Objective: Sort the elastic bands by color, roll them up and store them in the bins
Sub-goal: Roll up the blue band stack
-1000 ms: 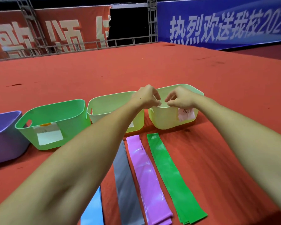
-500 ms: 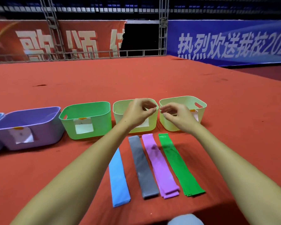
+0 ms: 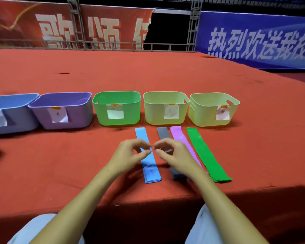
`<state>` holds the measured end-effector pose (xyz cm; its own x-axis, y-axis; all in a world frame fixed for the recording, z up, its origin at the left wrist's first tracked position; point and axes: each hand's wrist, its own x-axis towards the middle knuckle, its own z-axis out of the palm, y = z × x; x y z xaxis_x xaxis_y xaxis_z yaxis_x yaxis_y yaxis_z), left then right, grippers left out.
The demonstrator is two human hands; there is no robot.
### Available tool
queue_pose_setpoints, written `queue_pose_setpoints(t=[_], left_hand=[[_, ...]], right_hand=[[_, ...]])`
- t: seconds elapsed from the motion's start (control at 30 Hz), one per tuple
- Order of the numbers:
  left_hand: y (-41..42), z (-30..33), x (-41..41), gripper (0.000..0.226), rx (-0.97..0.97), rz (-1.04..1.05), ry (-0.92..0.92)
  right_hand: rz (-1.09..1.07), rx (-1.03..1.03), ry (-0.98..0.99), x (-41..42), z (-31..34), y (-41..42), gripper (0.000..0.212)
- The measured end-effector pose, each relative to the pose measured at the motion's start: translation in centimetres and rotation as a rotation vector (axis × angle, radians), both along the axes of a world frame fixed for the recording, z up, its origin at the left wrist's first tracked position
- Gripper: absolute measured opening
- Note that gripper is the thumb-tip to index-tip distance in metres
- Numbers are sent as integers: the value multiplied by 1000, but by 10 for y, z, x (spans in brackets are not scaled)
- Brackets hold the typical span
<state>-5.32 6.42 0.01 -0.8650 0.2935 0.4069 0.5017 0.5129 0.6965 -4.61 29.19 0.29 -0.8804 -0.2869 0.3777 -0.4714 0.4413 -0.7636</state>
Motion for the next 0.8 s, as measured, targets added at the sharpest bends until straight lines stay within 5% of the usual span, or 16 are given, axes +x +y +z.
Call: queue_pose_setpoints(t=[0.13,0.33,0.5,0.8], left_hand=[[-12,-45,21,13,-118,-51,-130],[-14,-57,30,10,-142,-59,-44],[-22,-61,38,24,-219,-100,2],[-20,-57,44,11,-307,-66,145]], right_hand=[[18,91,49,16,-27,-8,20],[39,271,80,20,-33,2,13],[108,397,-33,22,-33,4,28],[104,337,-106,26,-33,2,15]])
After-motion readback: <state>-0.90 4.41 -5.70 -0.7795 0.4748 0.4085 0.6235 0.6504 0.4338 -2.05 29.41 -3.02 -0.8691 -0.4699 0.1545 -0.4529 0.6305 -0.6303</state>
